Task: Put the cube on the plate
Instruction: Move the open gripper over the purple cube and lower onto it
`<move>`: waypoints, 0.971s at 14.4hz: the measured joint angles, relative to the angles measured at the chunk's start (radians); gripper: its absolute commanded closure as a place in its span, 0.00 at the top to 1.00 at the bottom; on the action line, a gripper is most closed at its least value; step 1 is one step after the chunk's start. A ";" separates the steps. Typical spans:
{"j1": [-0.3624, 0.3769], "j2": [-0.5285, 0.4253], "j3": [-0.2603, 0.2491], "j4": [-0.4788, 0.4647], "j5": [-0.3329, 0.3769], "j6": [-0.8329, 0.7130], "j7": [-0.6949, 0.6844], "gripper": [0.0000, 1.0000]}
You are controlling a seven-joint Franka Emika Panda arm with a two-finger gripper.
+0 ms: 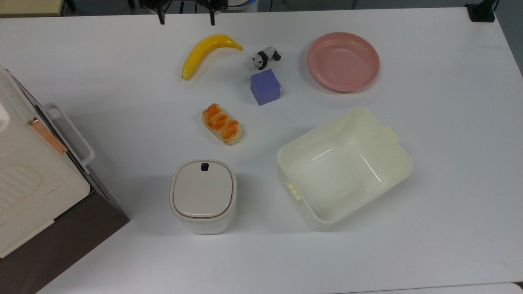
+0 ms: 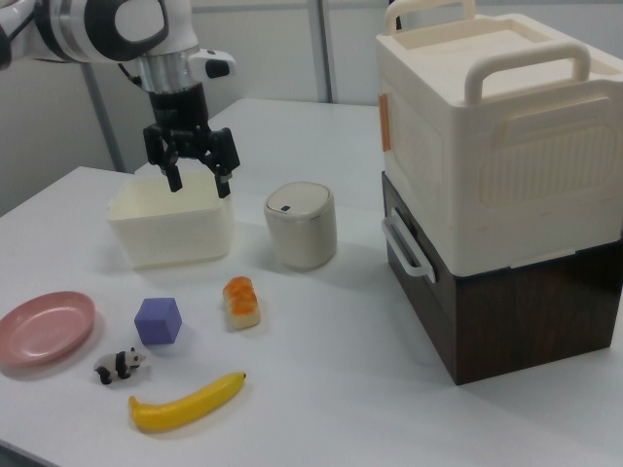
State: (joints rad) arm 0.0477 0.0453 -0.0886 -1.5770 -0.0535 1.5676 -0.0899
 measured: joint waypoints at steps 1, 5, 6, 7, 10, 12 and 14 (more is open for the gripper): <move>0.021 0.002 0.001 0.000 0.000 0.009 0.000 1.00; 0.085 0.012 0.003 -0.015 0.000 0.020 0.000 1.00; 0.103 0.016 0.004 -0.038 0.000 0.030 0.000 1.00; 0.119 0.019 0.005 -0.067 0.000 0.047 0.000 1.00; 0.153 0.022 0.007 -0.138 0.000 0.084 0.000 1.00; 0.176 0.022 0.007 -0.177 0.000 0.106 0.000 1.00; 0.205 0.024 0.008 -0.228 0.000 0.143 0.000 1.00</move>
State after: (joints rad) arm 0.2526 0.0688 -0.0808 -1.8046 -0.0533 1.7101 -0.0898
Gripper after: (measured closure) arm 0.000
